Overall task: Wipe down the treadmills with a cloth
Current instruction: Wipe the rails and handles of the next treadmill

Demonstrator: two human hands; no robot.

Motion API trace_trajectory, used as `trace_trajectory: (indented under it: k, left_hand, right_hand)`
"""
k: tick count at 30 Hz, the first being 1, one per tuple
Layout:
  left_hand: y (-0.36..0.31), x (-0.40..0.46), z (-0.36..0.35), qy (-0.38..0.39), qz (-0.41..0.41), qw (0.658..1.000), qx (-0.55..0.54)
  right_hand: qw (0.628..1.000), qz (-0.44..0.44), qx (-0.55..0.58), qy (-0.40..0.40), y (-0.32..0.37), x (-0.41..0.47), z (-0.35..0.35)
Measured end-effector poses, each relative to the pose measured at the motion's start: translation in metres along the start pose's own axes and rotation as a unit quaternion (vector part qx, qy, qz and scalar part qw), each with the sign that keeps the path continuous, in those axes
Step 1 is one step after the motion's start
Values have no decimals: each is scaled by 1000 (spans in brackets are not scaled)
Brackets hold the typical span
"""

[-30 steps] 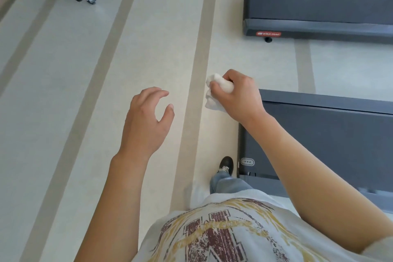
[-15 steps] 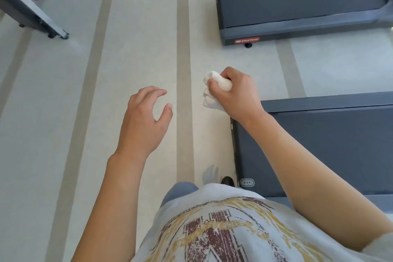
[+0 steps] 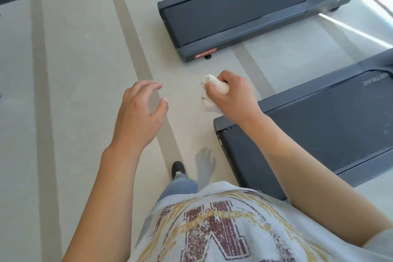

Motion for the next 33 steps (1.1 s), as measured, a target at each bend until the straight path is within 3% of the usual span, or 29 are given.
trace_trajectory:
  k: [9, 17, 25, 33]
  left_hand:
    - [75, 119, 43, 36, -49, 998, -4]
    - [117, 158, 37, 45, -30, 998, -43]
    - [114, 209, -4, 81, -48, 994, -47]
    - [61, 285, -70, 119, -97, 987, -46]
  right_hand:
    - [998, -31, -9, -57, 84, 43, -78]
    - [997, -35, -21, -61, 110, 75, -112]
    - [994, -70, -53, -68, 82, 113, -122]
    - [987, -108, -36, -111, 39, 197, -105]
Point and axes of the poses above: each hand's wrist, its own x-axis towards the middle knuckle, its own z-axis out of the back of the hand, y = z × x, the point moved 3 cm from there along x, towards the middle knuckle, and after that the axes turned 15 degrees about -y, right-handed, at the moved point
